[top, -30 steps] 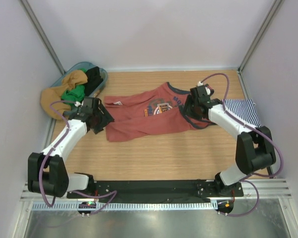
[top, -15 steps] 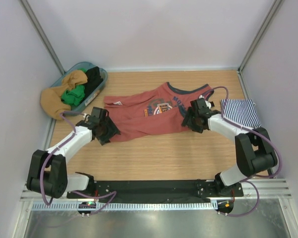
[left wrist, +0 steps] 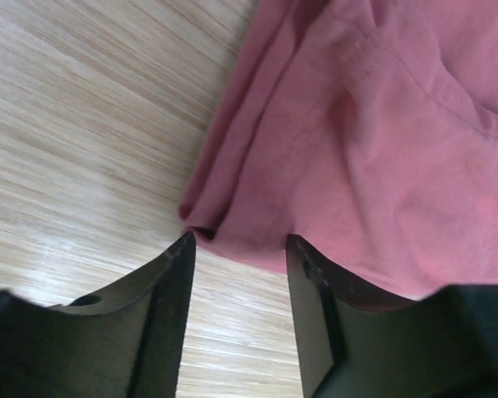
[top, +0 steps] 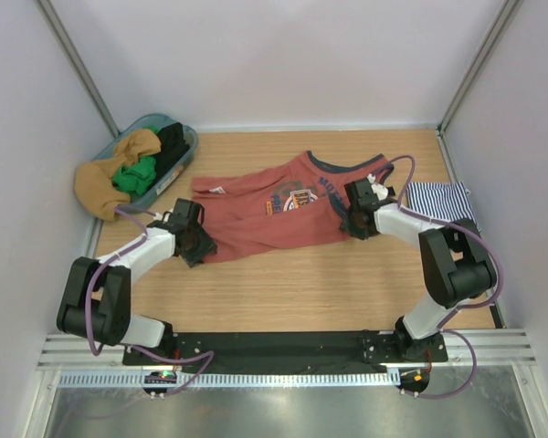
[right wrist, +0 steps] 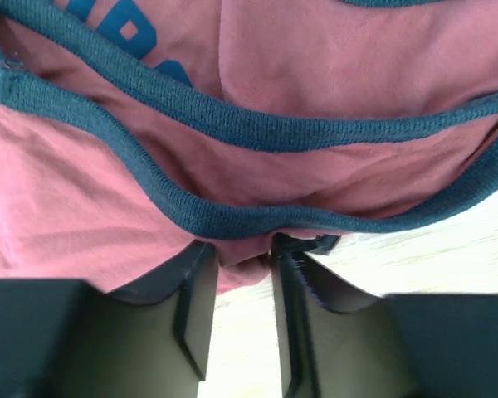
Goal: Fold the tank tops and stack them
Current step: Fold the tank top
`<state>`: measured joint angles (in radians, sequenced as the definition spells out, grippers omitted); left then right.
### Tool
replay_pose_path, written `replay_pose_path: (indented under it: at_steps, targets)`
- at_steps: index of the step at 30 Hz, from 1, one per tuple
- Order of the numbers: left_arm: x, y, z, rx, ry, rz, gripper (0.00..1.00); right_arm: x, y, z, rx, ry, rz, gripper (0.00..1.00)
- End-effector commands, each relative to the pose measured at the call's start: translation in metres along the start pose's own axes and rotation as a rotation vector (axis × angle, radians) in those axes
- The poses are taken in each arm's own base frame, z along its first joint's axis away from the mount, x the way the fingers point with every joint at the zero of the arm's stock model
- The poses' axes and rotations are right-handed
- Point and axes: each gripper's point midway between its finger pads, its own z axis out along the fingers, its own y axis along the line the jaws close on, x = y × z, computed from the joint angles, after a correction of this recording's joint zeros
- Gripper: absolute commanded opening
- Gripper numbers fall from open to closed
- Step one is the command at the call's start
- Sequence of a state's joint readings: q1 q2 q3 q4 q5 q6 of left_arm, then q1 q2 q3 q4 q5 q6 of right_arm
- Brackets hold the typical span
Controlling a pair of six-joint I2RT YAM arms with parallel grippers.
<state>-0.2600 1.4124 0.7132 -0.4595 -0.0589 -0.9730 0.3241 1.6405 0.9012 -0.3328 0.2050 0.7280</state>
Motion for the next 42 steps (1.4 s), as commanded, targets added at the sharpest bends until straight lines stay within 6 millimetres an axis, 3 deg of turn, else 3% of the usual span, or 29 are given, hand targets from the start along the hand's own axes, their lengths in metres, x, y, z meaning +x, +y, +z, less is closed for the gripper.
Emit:
replay_pose_path:
  at_steps: [1, 4, 5, 7, 8, 10, 11, 13, 16, 21, 23, 25, 26, 27, 31, 33, 34, 35, 37, 40, 42]
  targets:
    - [-0.007, 0.014, 0.01, -0.067, -0.056, -0.012, 0.48, -0.026, -0.001, 0.001, 0.05, -0.086, 0.031, 0.32]
    - [-0.011, 0.027, 0.014, -0.117, -0.089, -0.01, 0.34, -0.031, -0.004, 0.0, 0.076, -0.1, 0.03, 0.25]
    - [-0.011, 0.029, 0.015, -0.129, -0.092, -0.006, 0.26, -0.031, -0.003, -0.001, 0.072, -0.099, 0.026, 0.25]
    - [-0.014, 0.028, 0.015, -0.123, -0.097, -0.002, 0.17, -0.031, -0.002, -0.004, 0.06, -0.098, 0.025, 0.26]
    - [-0.014, 0.027, 0.016, -0.119, -0.094, 0.001, 0.07, -0.028, -0.004, -0.003, 0.057, -0.092, 0.026, 0.26]
    - [-0.015, 0.025, 0.015, -0.112, -0.091, 0.009, 0.01, -0.027, -0.002, -0.005, 0.042, -0.095, 0.029, 0.26]
    - [-0.018, 0.023, 0.014, -0.107, -0.099, 0.011, 0.0, -0.024, -0.003, -0.004, 0.037, -0.086, 0.022, 0.25]
    - [-0.02, 0.026, 0.009, -0.124, -0.103, 0.009, 0.0, -0.022, -0.004, -0.007, 0.036, -0.078, 0.014, 0.13]
    - [-0.026, 0.033, -0.005, -0.141, -0.137, -0.011, 0.0, -0.014, -0.009, -0.011, 0.039, -0.059, 0.002, 0.11]
    - [-0.014, 0.046, -0.019, -0.103, -0.114, -0.123, 0.0, 0.005, -0.028, -0.032, 0.053, -0.034, 0.0, 0.13]
    - [-0.012, 0.047, -0.024, -0.082, -0.122, -0.138, 0.0, 0.021, -0.034, -0.038, 0.042, -0.014, -0.009, 0.14]
    - [-0.006, 0.049, -0.028, -0.083, -0.101, -0.159, 0.0, 0.023, -0.036, -0.054, 0.054, -0.065, -0.027, 0.16]
    - [-0.002, 0.049, -0.026, -0.084, -0.081, -0.164, 0.0, 0.039, -0.032, -0.062, 0.054, -0.058, -0.084, 0.19]
    - [0.003, 0.052, -0.027, -0.098, -0.061, -0.182, 0.0, 0.039, -0.03, -0.07, 0.045, -0.082, -0.091, 0.25]
    - [0.017, 0.061, -0.026, -0.117, -0.024, -0.22, 0.0, 0.06, -0.034, -0.074, 0.036, -0.036, -0.073, 0.34]
    - [0.019, 0.075, -0.03, -0.167, -0.043, -0.24, 0.04, 0.061, -0.037, -0.076, 0.034, -0.042, -0.062, 0.41]
    - [0.019, 0.082, -0.031, -0.197, -0.063, -0.277, 0.16, 0.06, -0.038, -0.078, 0.028, -0.055, -0.056, 0.47]
    - [0.014, 0.088, -0.036, -0.205, -0.104, -0.286, 0.23, 0.057, -0.039, -0.079, 0.031, -0.069, -0.054, 0.61]
    - [0.01, 0.087, -0.039, -0.19, -0.135, -0.302, 0.57, 0.048, -0.031, -0.084, 0.005, -0.097, -0.057, 0.63]
    - [-0.011, 0.079, -0.053, -0.169, -0.211, -0.303, 0.75, 0.026, -0.014, -0.093, -0.027, -0.149, -0.089, 0.63]
    - [-0.021, 0.085, -0.063, -0.226, -0.246, -0.259, 0.76, 0.015, -0.006, -0.094, -0.025, -0.169, -0.121, 0.63]
